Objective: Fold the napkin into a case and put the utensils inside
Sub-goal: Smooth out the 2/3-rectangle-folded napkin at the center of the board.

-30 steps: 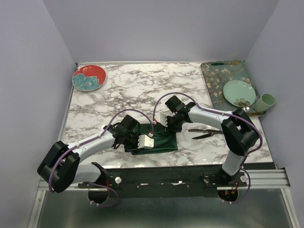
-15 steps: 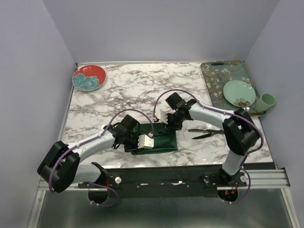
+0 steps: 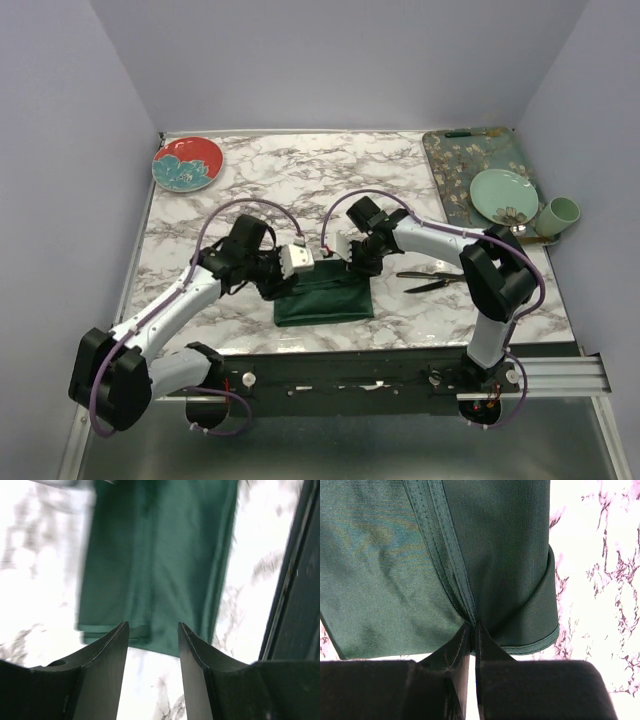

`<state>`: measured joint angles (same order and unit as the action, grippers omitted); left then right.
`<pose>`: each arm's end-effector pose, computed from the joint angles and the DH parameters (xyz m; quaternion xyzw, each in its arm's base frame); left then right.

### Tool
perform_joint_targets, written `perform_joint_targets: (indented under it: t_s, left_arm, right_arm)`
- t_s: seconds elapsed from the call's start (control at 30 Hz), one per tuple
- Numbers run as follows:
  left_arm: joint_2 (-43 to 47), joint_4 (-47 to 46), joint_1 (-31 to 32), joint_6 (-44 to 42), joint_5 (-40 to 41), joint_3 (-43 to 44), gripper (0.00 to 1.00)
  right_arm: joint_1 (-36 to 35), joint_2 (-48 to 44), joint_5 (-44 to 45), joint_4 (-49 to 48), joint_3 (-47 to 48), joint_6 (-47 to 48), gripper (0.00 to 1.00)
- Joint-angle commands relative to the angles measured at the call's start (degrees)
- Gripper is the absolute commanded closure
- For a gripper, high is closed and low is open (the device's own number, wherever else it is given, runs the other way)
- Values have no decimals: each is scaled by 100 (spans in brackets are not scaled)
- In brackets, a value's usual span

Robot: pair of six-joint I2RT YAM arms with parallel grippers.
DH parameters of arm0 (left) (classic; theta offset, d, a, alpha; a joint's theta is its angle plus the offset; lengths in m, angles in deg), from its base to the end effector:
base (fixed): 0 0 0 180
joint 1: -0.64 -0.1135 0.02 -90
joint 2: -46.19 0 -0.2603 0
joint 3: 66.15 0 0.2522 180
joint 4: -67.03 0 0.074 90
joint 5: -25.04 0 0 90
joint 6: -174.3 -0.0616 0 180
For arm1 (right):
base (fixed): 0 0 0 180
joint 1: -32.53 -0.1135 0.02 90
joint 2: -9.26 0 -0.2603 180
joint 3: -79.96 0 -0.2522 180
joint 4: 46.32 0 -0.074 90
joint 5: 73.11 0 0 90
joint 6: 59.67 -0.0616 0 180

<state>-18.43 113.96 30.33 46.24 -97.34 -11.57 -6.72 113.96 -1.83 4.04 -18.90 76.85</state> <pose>0.1795 -0.1403 0.1991 0.5790 0.7203 -0.2467 0.2918 0.2615 0.2392 0.1373 -0.6815 0.7004 0.1520 0.1479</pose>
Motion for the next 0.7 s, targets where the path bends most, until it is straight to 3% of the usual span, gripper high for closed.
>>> perform_joint_targets:
  t_s: [0.0,0.17,0.23,0.33,0.53,0.67]
  left_arm:
    - [99,-204,-944,1923,-655,602,48]
    - [-805,-951,-1659,3768,-1445,875,53]
    - [-1357,-1548,-1677,4779,-2016,841,56]
    - [-1937,-2892,-1677,6264,-2237,595,61]
    - [-3054,-4423,-1563,7593,-2343,611,64]
    - [-3504,-4784,-1344,7770,-2343,708,64]
  right_arm:
    - [31,331,88,-48,-14,-73,84]
    - [22,349,105,-83,-22,-108,84]
    - [22,366,132,-109,-23,-117,84]
    - [13,384,167,-153,-14,-152,84]
    - [13,366,228,-241,-67,-170,84]
    - [13,437,264,-250,4,-231,84]
